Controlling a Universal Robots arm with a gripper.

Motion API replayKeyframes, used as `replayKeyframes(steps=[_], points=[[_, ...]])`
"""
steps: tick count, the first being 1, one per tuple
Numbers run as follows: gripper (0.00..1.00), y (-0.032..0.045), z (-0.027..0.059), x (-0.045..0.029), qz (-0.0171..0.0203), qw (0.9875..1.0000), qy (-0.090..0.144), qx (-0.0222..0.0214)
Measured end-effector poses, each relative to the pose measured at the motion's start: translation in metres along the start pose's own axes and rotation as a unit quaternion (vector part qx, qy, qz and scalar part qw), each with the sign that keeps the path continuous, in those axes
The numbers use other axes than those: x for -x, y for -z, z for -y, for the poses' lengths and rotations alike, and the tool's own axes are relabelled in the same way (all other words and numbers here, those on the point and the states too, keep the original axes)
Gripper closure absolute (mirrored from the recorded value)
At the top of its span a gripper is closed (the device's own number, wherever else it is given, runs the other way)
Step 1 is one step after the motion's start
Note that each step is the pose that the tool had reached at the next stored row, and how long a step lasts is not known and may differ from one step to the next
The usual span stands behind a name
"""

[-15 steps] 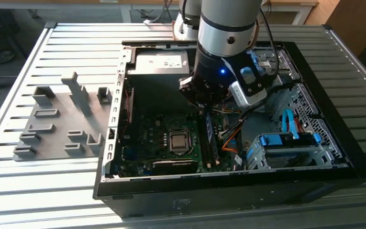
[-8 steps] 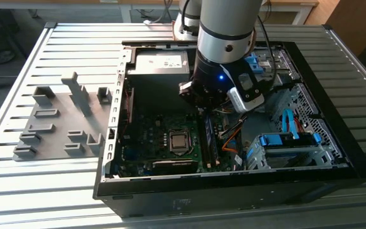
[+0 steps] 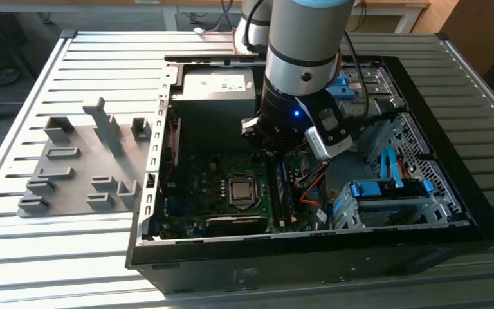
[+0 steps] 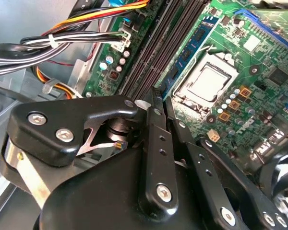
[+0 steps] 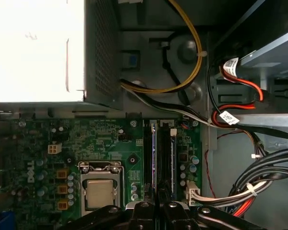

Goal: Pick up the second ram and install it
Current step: 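Insert the second ram into the second slot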

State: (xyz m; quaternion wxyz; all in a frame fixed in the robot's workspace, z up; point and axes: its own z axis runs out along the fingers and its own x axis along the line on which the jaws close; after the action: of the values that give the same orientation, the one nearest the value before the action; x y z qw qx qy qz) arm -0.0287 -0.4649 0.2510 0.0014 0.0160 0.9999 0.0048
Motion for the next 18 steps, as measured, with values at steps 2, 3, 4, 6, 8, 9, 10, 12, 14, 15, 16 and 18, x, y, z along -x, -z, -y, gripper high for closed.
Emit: replayKeyframes(steps=[2, 3, 4, 6, 8, 9, 10, 12, 14, 15, 16, 18], points=[[0.86, -0.0035, 0.0001, 0.0002, 0.0, 1.0, 0.0, 0.0], [0.86, -0.005, 0.0001, 0.0003, 0.0, 1.0, 0.0, 0.0], [0.86, -0.0064, 0.0001, 0.0004, 0.0, 1.0, 0.0, 0.0], [0.86, -0.009, 0.0001, 0.0007, 0.0, 1.0, 0.0, 0.0], [0.86, -0.0118, 0.0001, 0.0008, 0.0, 1.0, 0.0, 0.0], [0.86, -0.0128, 0.0005, 0.0008, 0.0, 1.0, 0.0, 0.0], [0.86, -0.0136, 0.0018, 0.0009, -0.0001, 1.0, 0.0, -0.0002], [0.86, -0.0161, 0.0045, 0.001, 0.0, 1.0, 0.0, 0.0], [0.86, -0.0192, 0.0073, 0.0011, 0.0, 1.0, -0.001, 0.0], [0.86, -0.0207, 0.0084, 0.0011, 0.0, 1.0, -0.001, 0.0], [0.86, -0.0224, 0.0092, 0.0011, 0.0, 1.0, -0.001, 0.0001], [0.86, -0.0255, 0.0105, 0.0011, 0.0, 1.0, -0.001, 0.0001]])
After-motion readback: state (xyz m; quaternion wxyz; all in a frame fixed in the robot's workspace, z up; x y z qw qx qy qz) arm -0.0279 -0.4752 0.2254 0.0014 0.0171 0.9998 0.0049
